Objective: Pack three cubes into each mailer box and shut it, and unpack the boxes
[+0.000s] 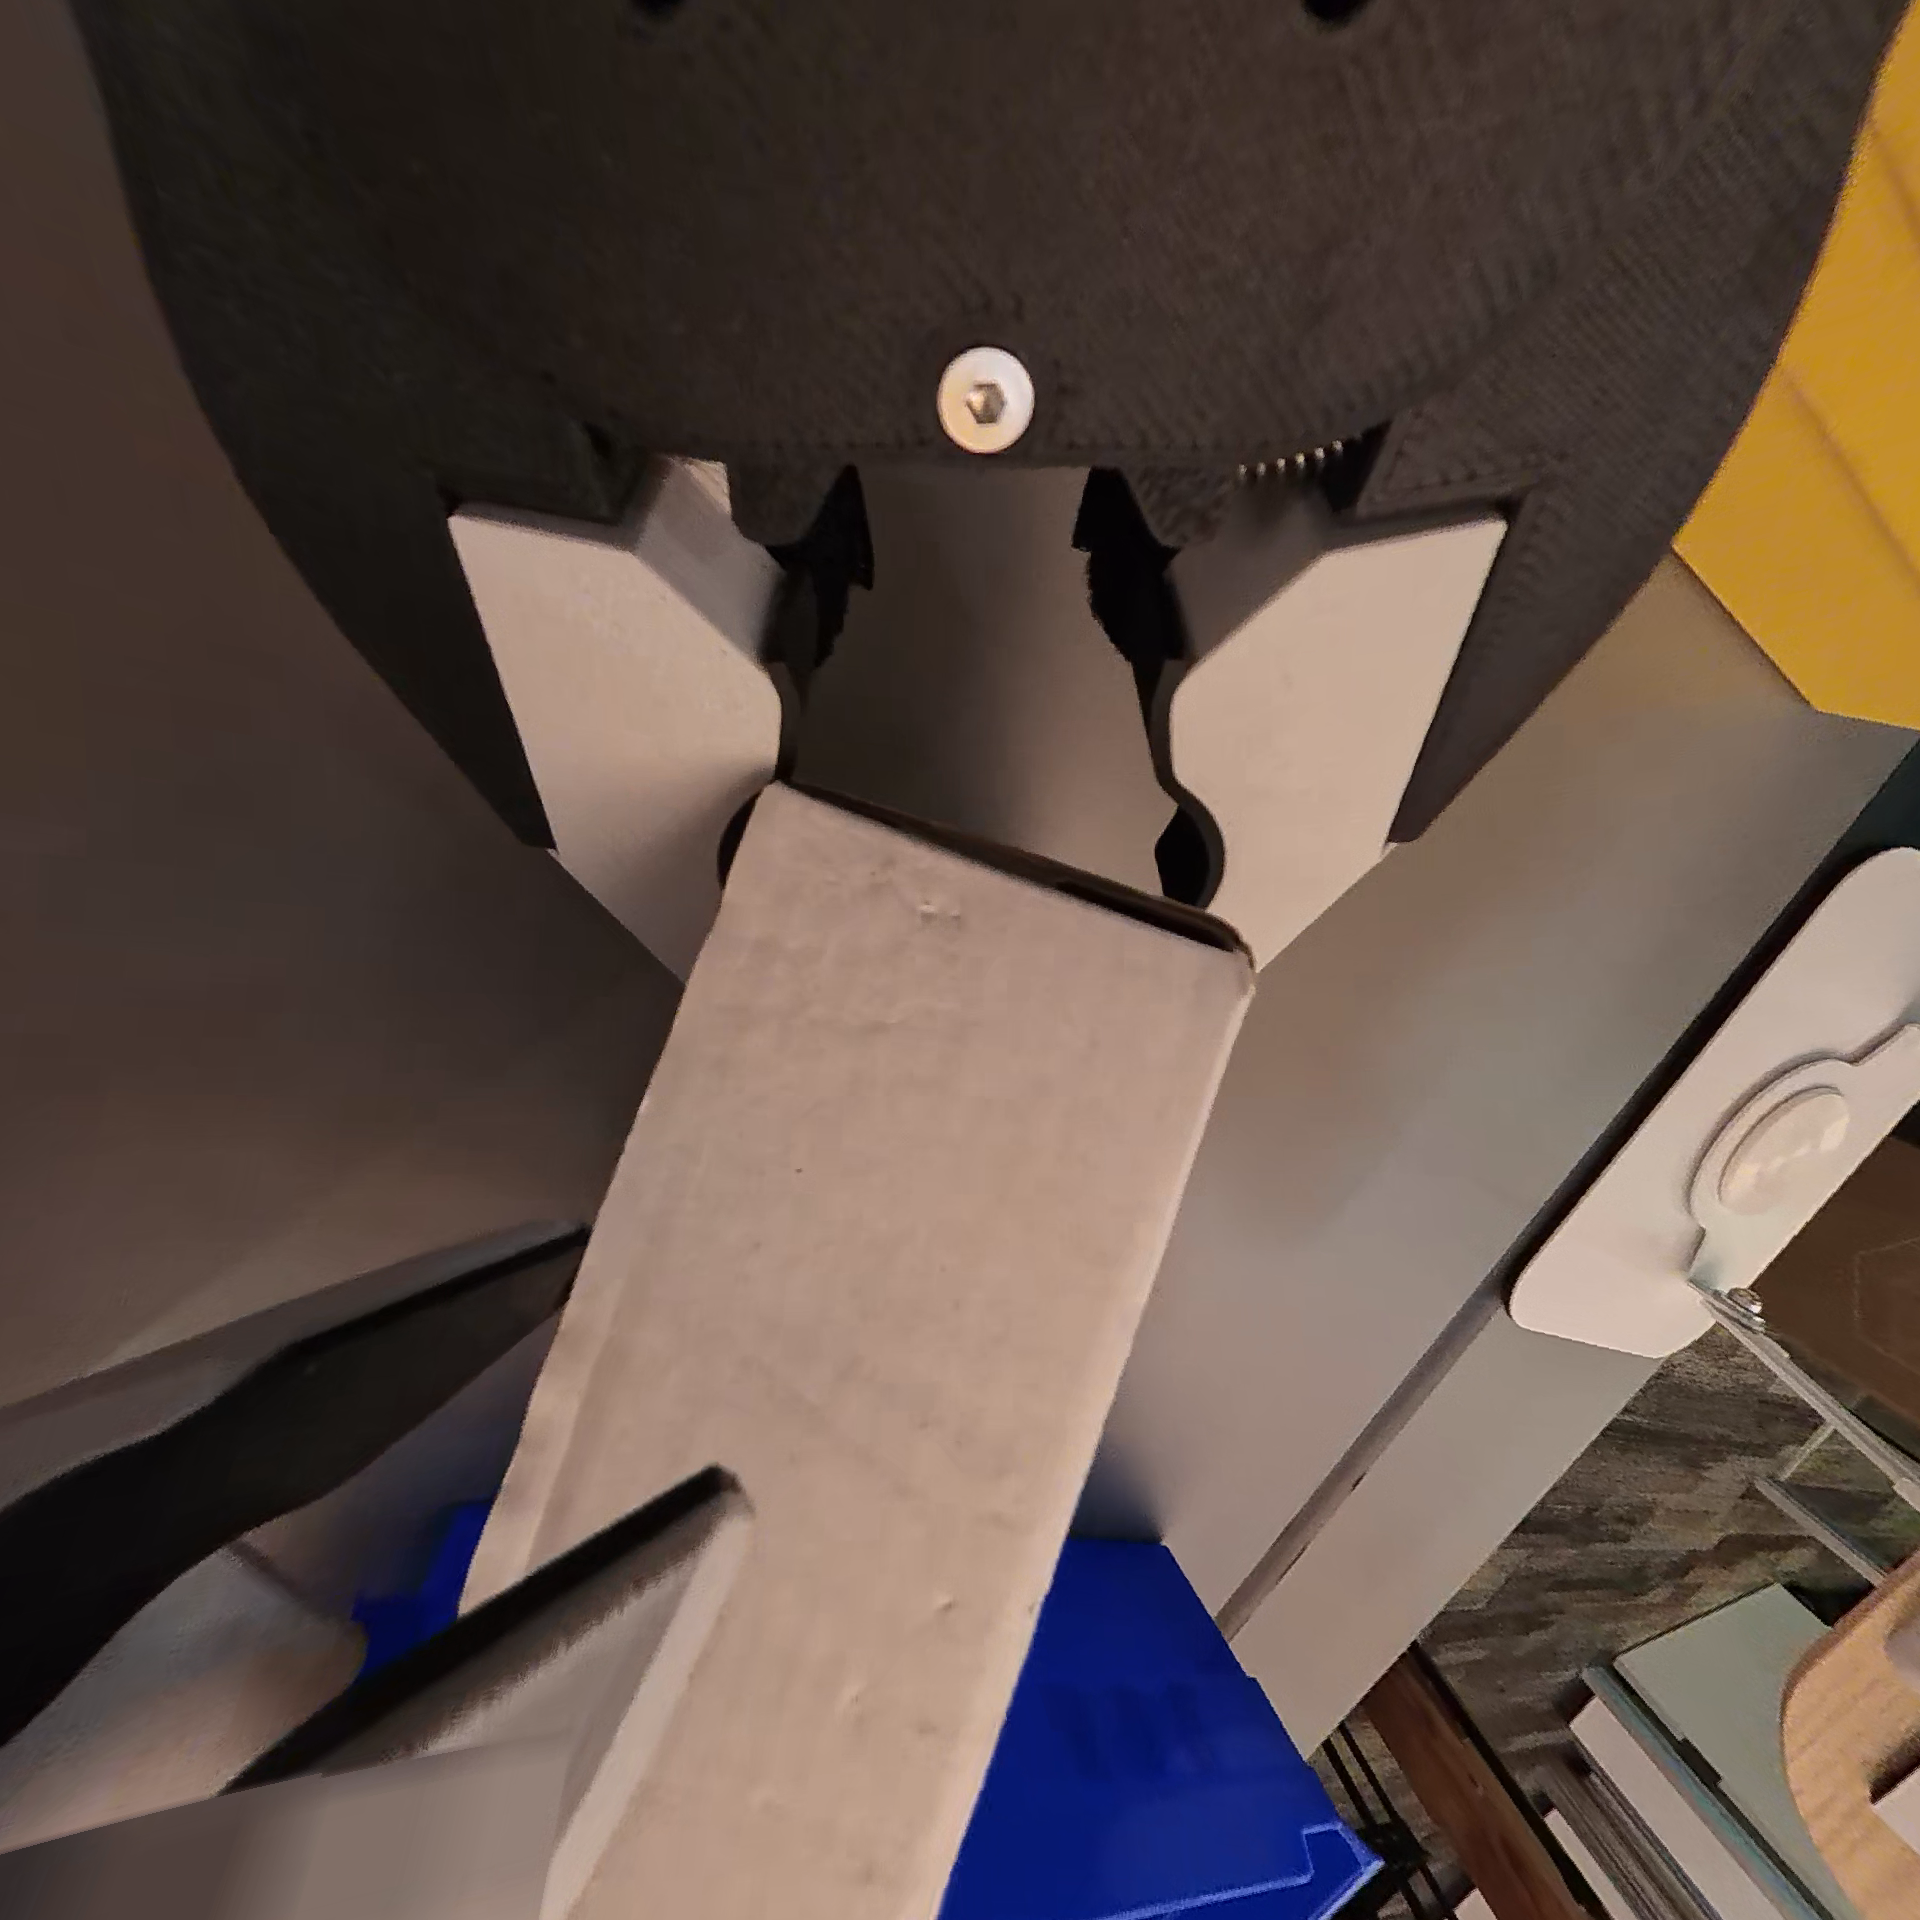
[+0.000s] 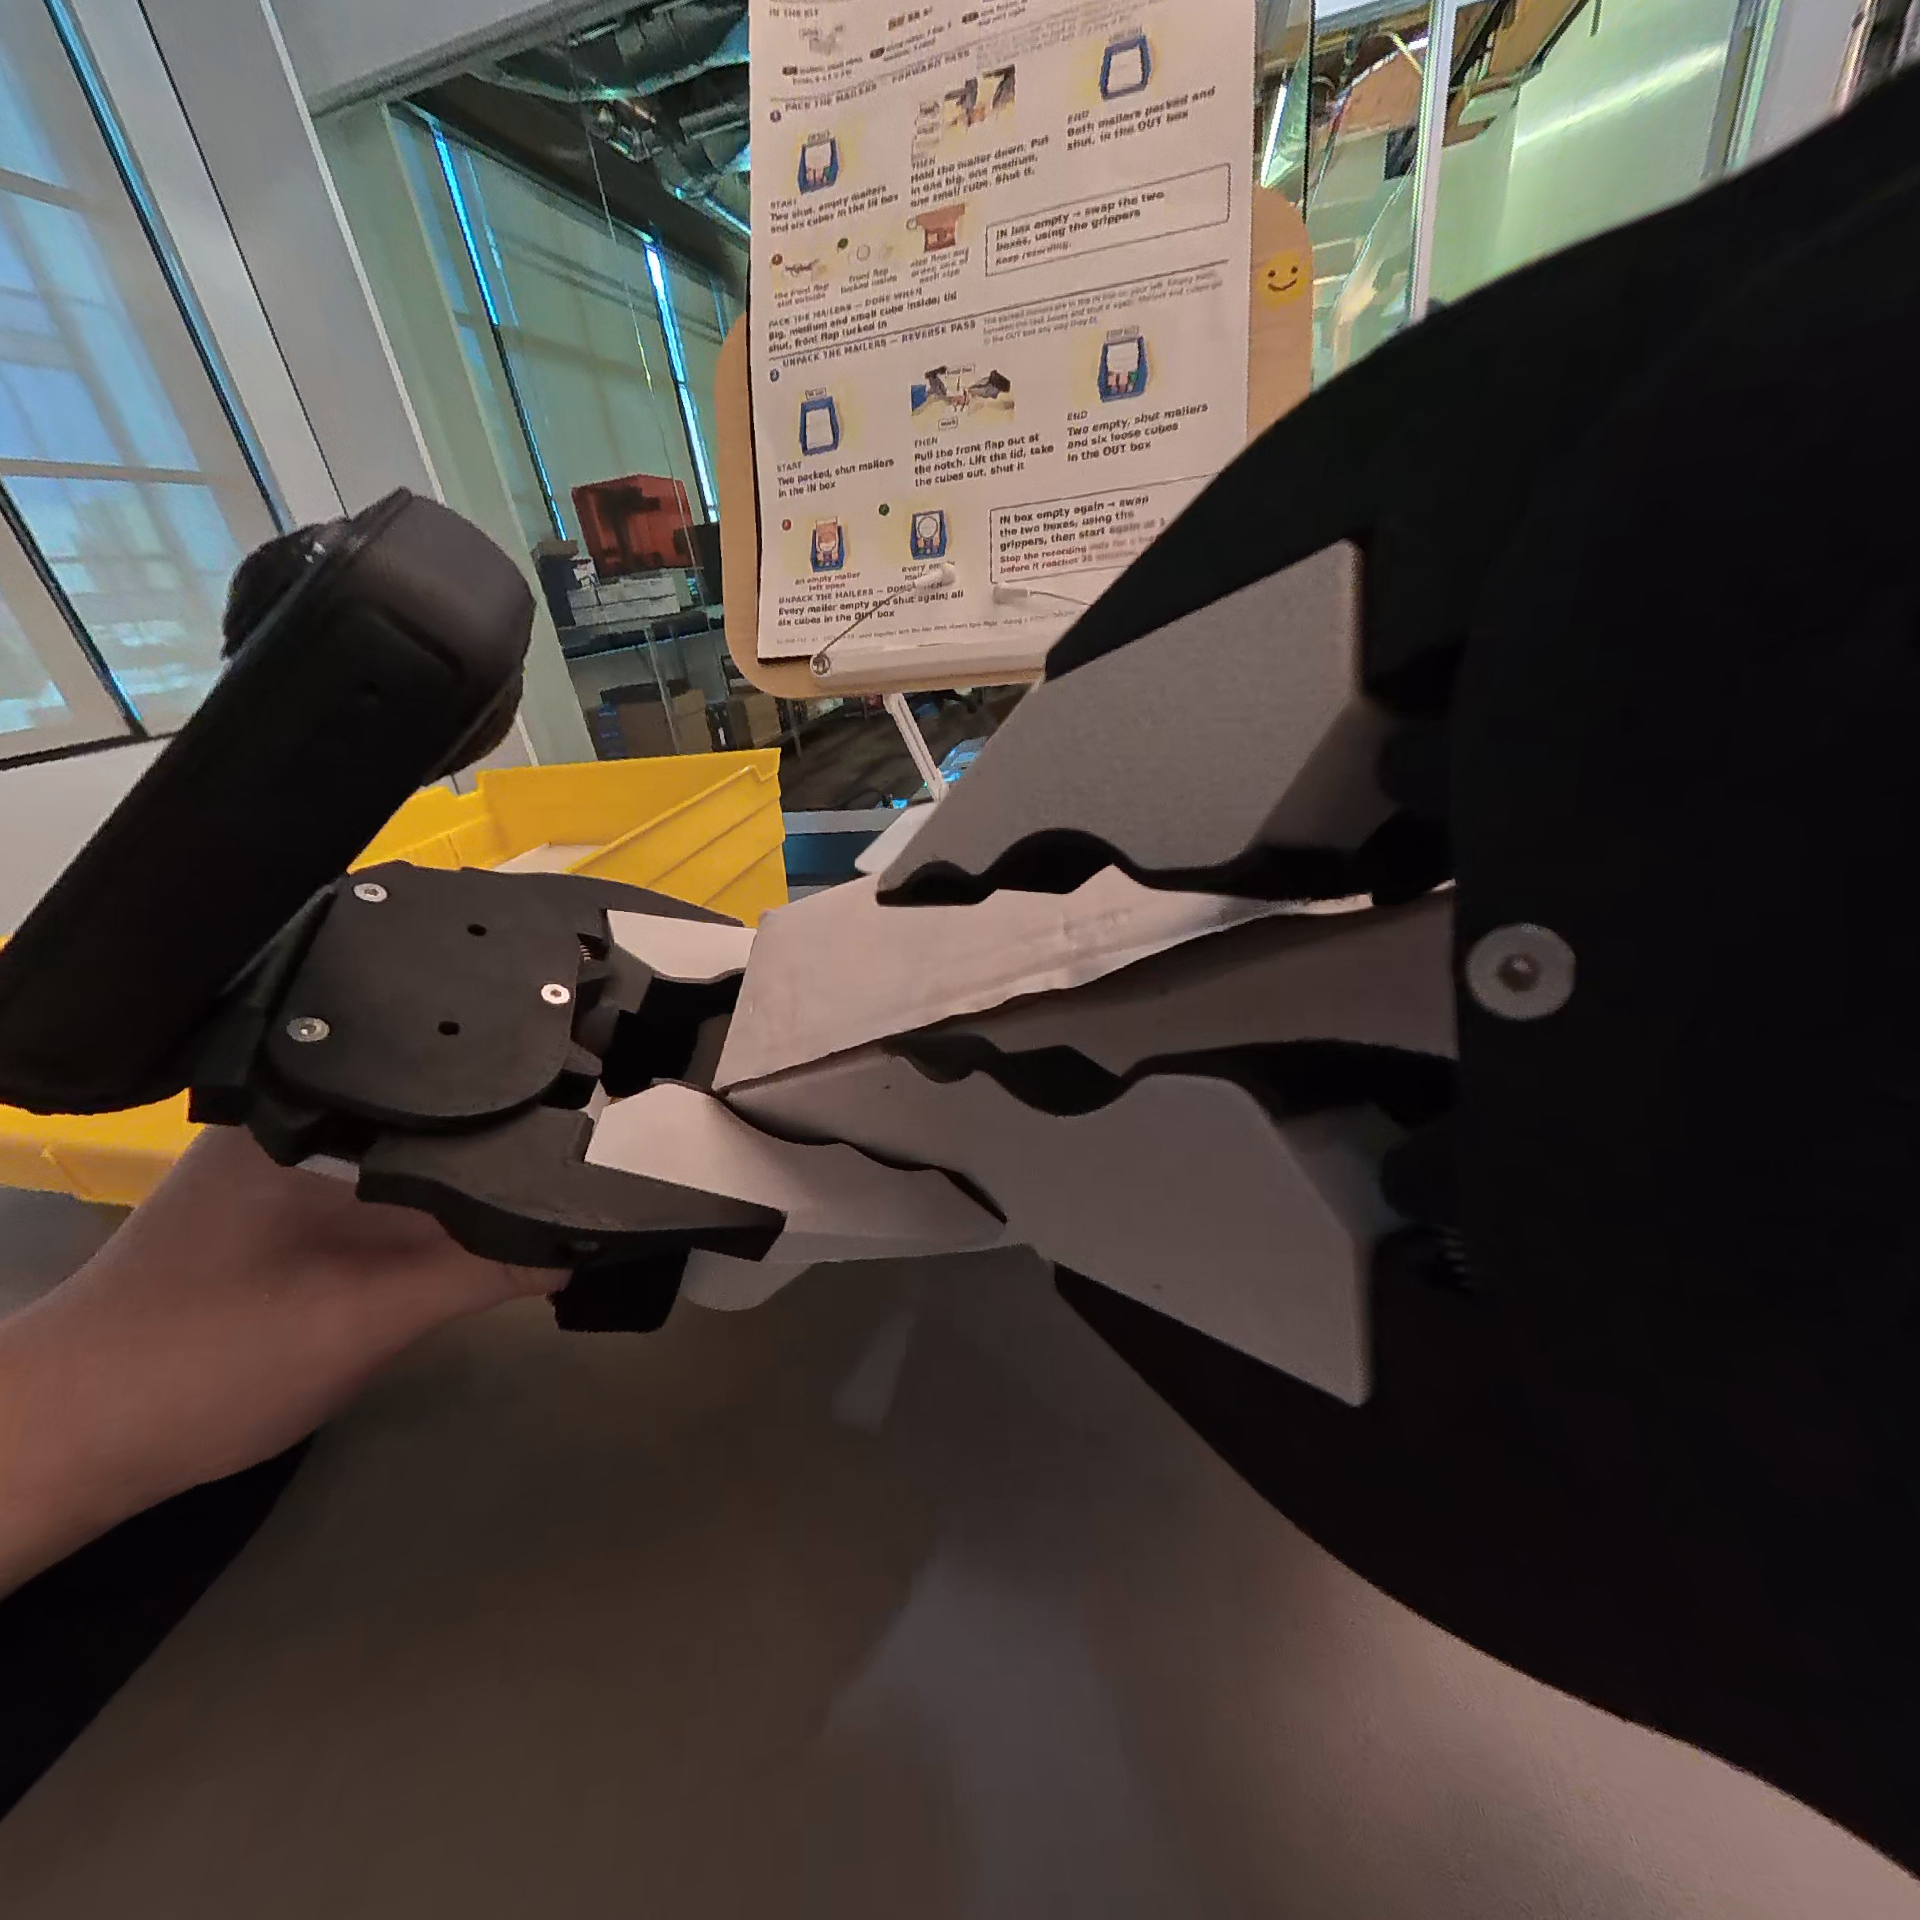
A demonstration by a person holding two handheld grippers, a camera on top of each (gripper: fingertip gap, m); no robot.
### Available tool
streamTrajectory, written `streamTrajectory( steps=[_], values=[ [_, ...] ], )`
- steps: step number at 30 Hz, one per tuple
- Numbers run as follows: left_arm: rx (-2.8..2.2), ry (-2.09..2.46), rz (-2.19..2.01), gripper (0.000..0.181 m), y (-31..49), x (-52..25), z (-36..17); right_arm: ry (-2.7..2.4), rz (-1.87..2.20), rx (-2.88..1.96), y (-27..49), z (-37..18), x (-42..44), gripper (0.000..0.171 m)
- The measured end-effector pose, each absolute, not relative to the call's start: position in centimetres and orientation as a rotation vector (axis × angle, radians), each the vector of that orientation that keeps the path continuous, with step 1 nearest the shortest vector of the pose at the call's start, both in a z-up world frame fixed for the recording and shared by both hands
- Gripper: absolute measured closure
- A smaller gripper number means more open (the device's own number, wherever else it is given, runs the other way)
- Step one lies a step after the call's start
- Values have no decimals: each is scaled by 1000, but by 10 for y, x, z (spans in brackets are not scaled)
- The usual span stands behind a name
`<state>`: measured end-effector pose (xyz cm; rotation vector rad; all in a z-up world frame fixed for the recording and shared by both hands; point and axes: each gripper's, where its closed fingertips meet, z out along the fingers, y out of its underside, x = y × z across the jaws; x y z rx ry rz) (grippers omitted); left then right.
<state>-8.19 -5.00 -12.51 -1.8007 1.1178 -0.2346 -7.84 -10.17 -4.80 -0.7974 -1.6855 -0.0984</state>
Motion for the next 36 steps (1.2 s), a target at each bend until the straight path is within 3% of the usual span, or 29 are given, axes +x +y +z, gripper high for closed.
streamTrajectory(
  steps=[5,12,17,23,36],
  values=[
    [-1791,1124,-208,110,-51,-82,-124,-1700,-105,-810,-100,-50,-79,147],
    [-1779,1118,-217,112,-52,-82,-120,-1706,-181,-774,-98,-56,-83,167],
    [-1747,1166,-110,112,-50,-84,-124,-1720,-142,-814,-99,-57,-86,150],
    [-1744,1152,-150,112,-49,-83,-124,-1720,-187,-783,-99,-58,-86,165],
    [-1758,1140,-160,113,-48,-83,-125,-1687,-199,-777,-99,-54,-87,169]
  ],
)
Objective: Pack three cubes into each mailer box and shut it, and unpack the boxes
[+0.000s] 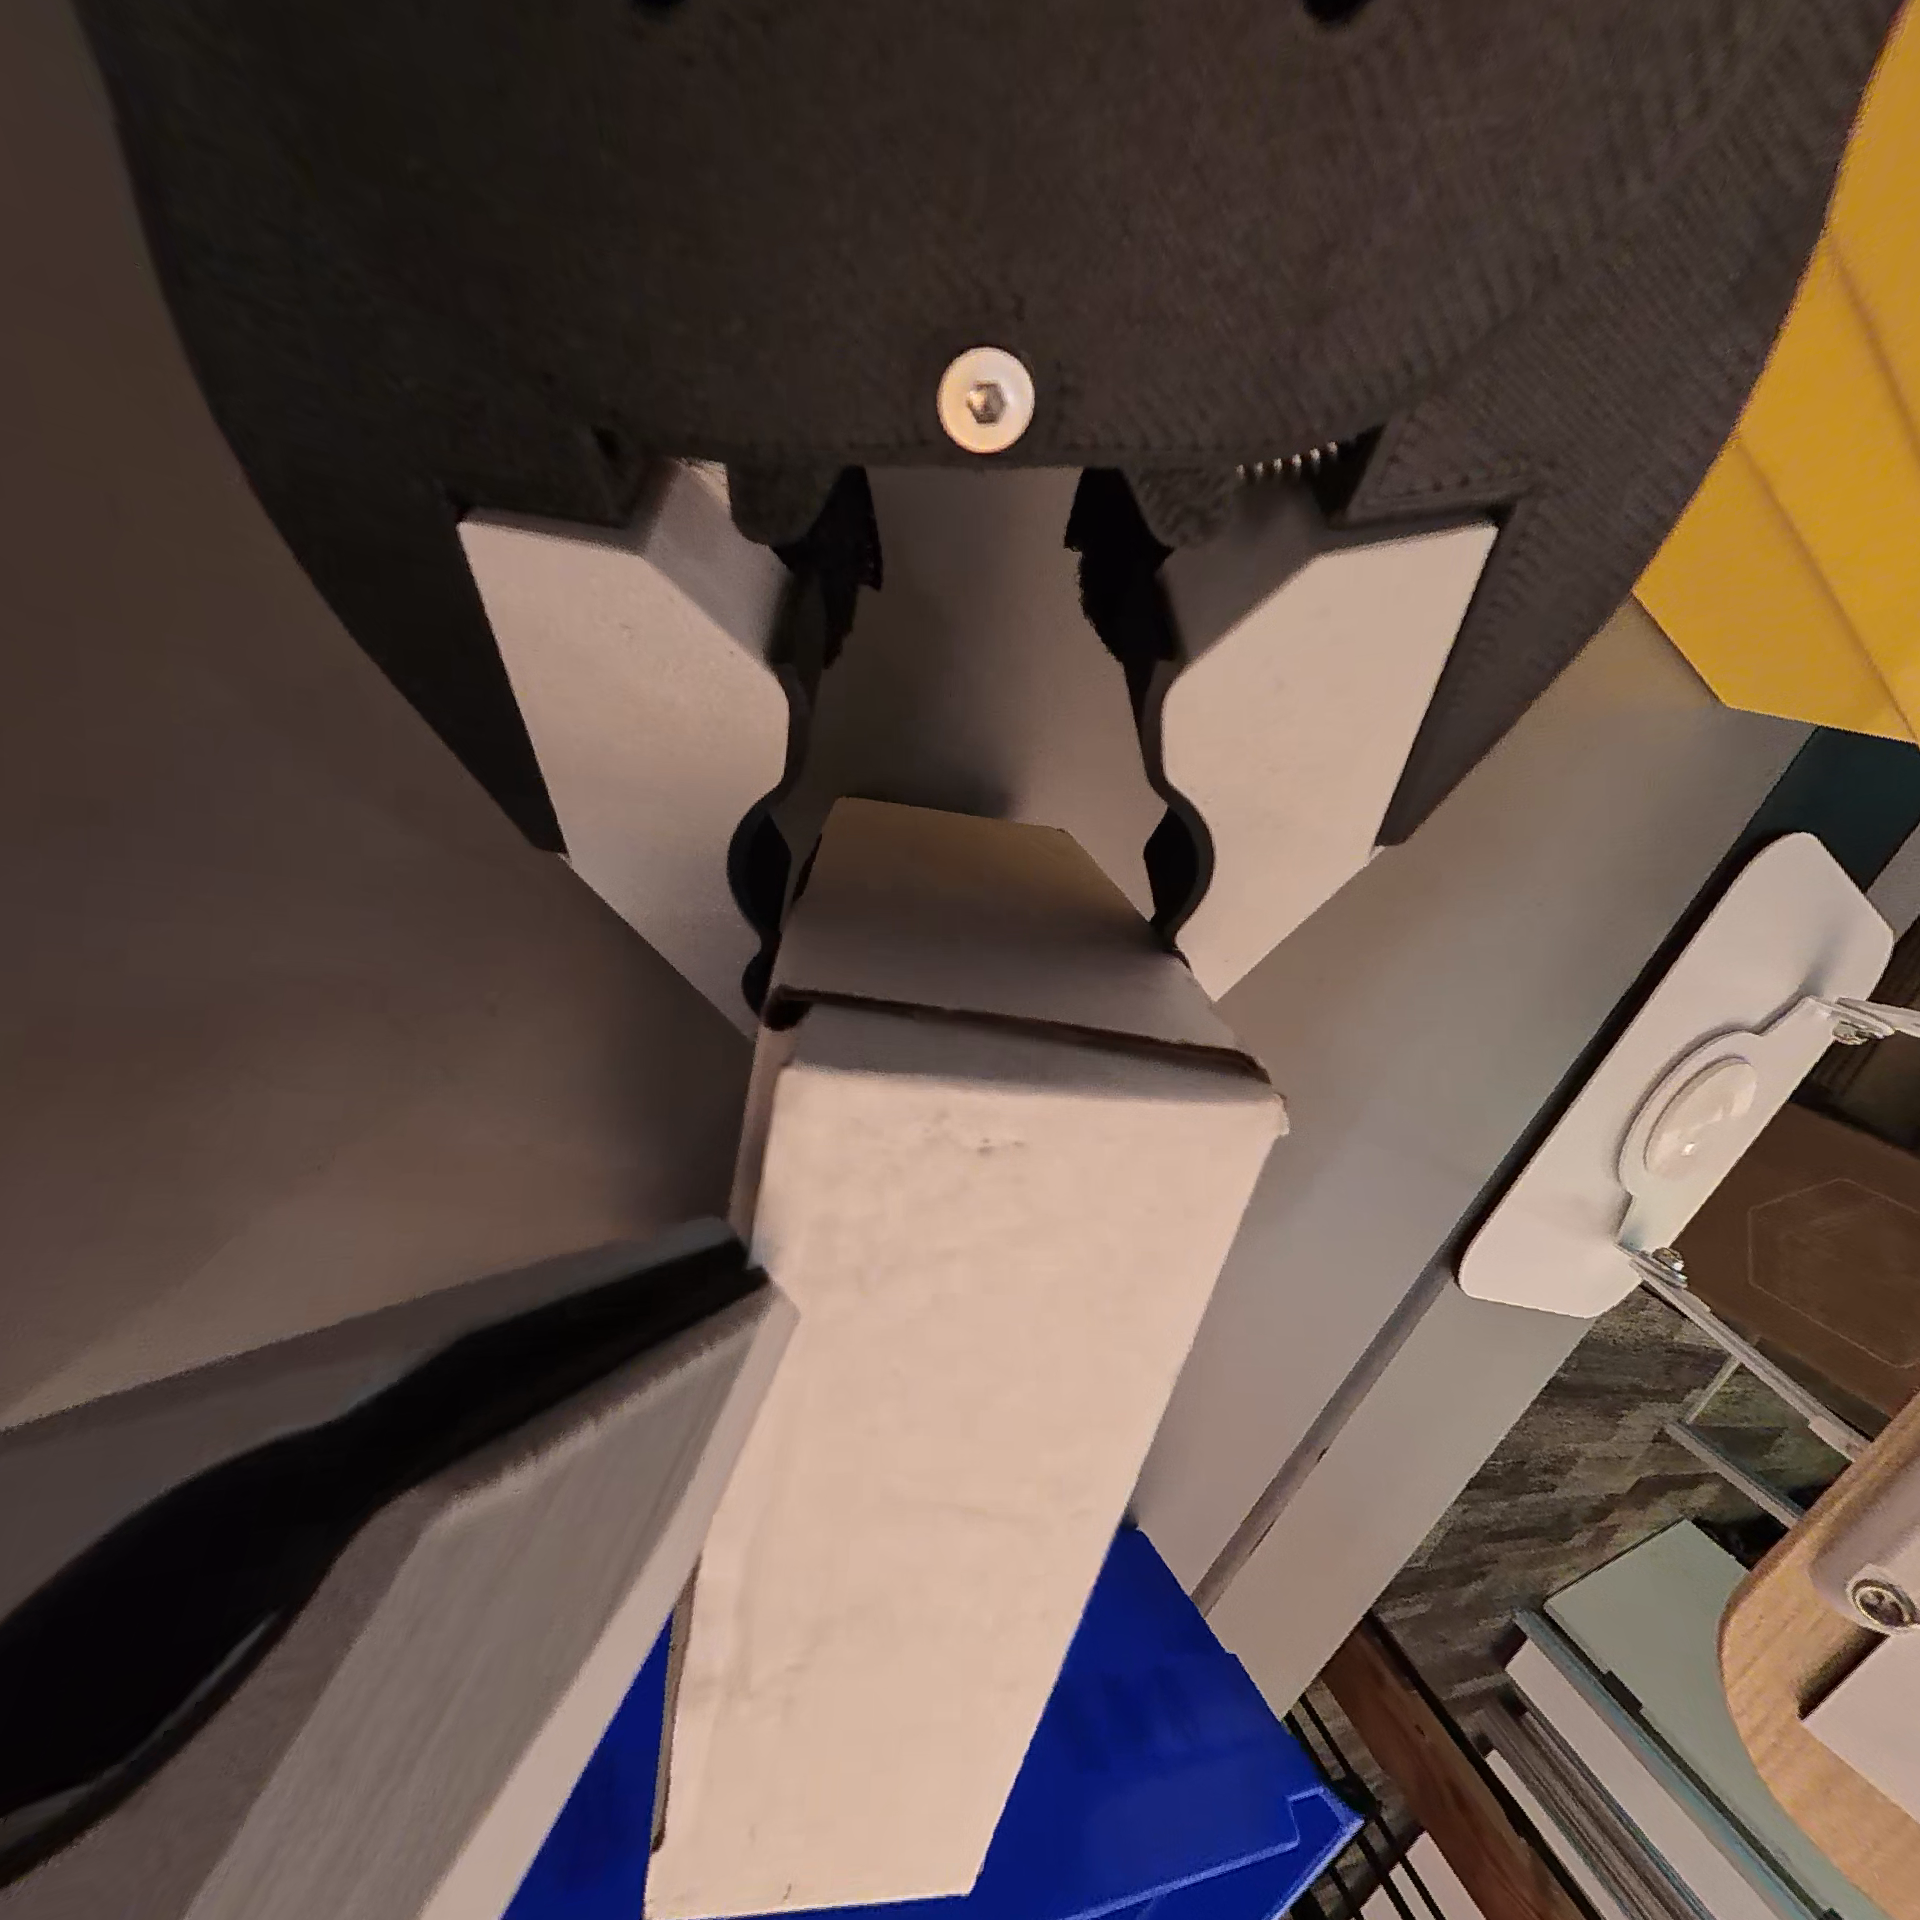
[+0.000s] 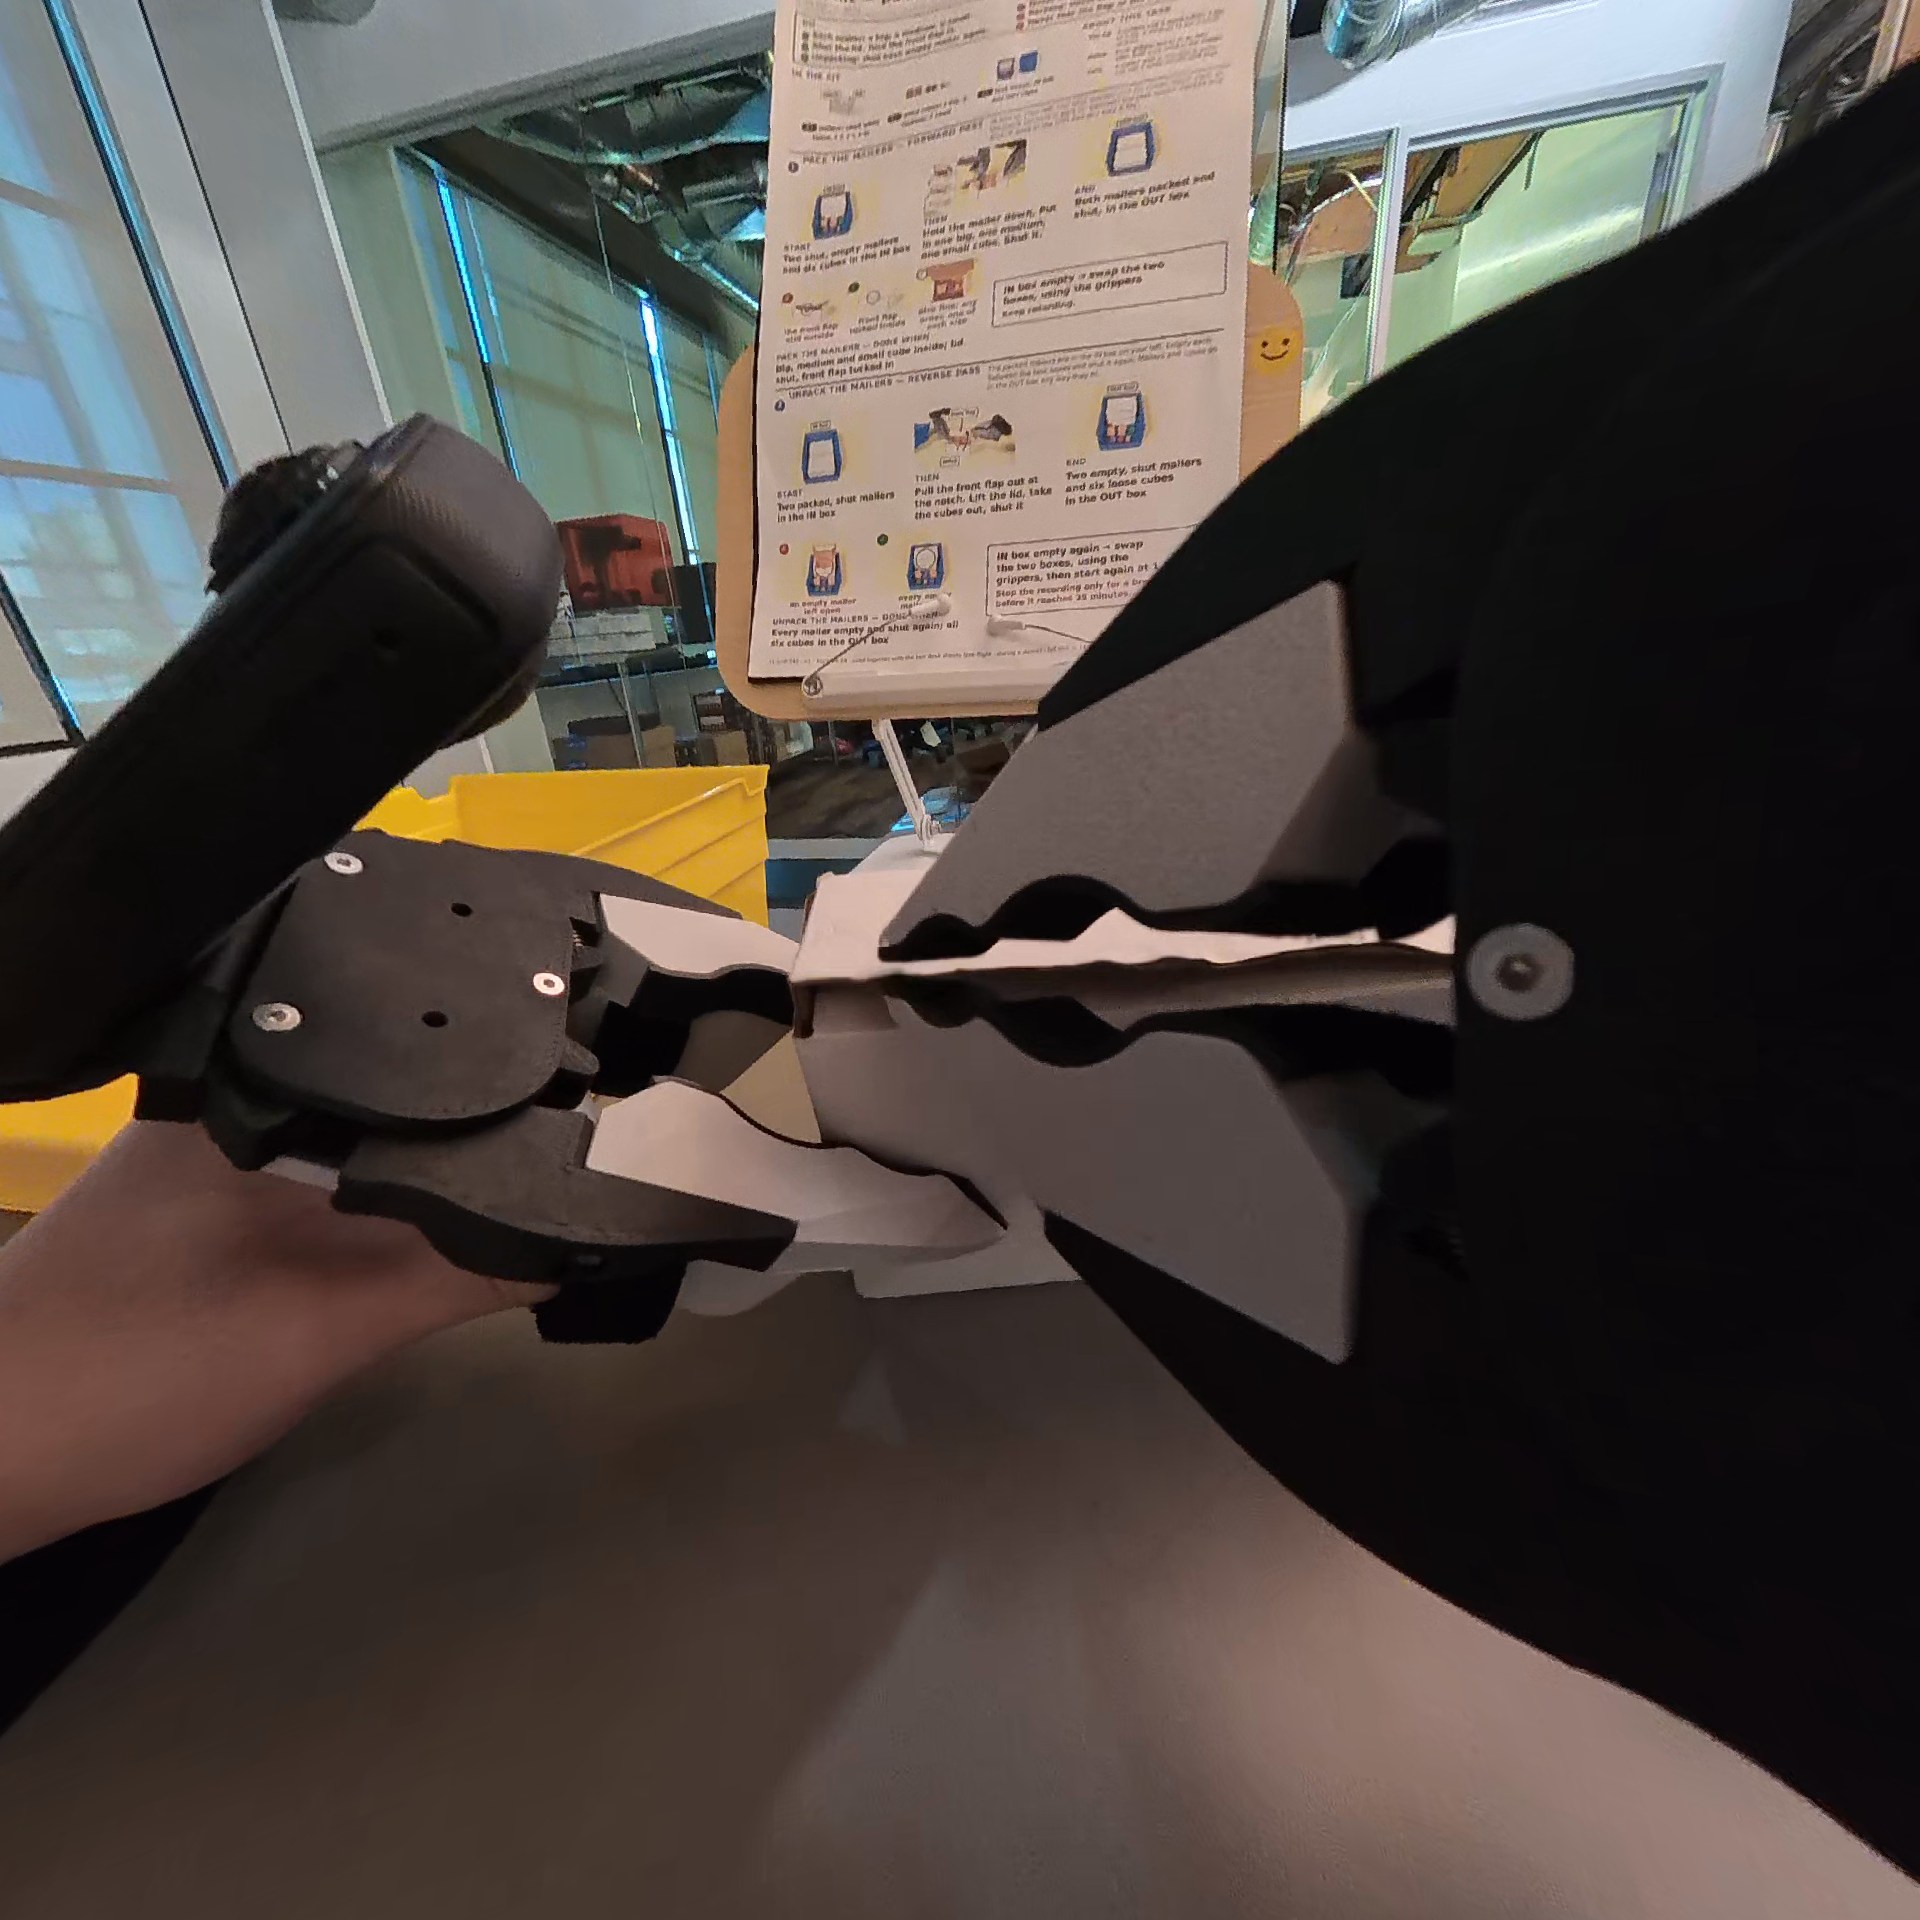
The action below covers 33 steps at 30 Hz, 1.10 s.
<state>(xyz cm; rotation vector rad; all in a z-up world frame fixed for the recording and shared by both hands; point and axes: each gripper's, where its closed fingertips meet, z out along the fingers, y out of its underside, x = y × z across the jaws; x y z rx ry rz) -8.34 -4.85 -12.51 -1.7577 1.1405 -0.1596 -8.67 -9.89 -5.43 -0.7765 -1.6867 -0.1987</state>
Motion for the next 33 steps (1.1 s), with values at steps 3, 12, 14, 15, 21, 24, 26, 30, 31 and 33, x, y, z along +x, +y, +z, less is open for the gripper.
streamTrajectory(
  steps=[3,12,14,15,21,24,26,30,31,33],
  values=[
    [-1759,1141,-162,113,-49,-83,-125,-1718,-222,-780,-94,-58,-82,158],
    [-1752,1151,-141,113,-49,-85,-125,-1710,-286,-790,-86,-55,-76,167],
    [-1750,1152,-136,113,-48,-85,-125,-1703,-270,-809,-86,-54,-76,167],
    [-1752,1151,-137,113,-48,-85,-125,-1684,-262,-818,-85,-50,-76,168],
    [-1740,1159,-115,114,-49,-83,-125,-1628,-228,-873,-77,-29,-71,160],
    [-1761,1148,-142,113,-49,-86,-125,-1669,-353,-919,-54,-37,-53,147],
    [-1754,1152,-133,113,-49,-87,-125,-1698,-338,-969,-48,-41,-42,155],
    [-1707,1191,-74,113,-50,-87,-124,-1752,-228,-996,-56,-39,-38,169],
    [-1685,1207,-54,113,-51,-87,-124,-1782,-218,-1000,-59,-39,-37,168],
    [-1643,1241,1,113,-51,-86,-124,-1794,-138,-1067,-65,-35,-34,170]
  ],
)
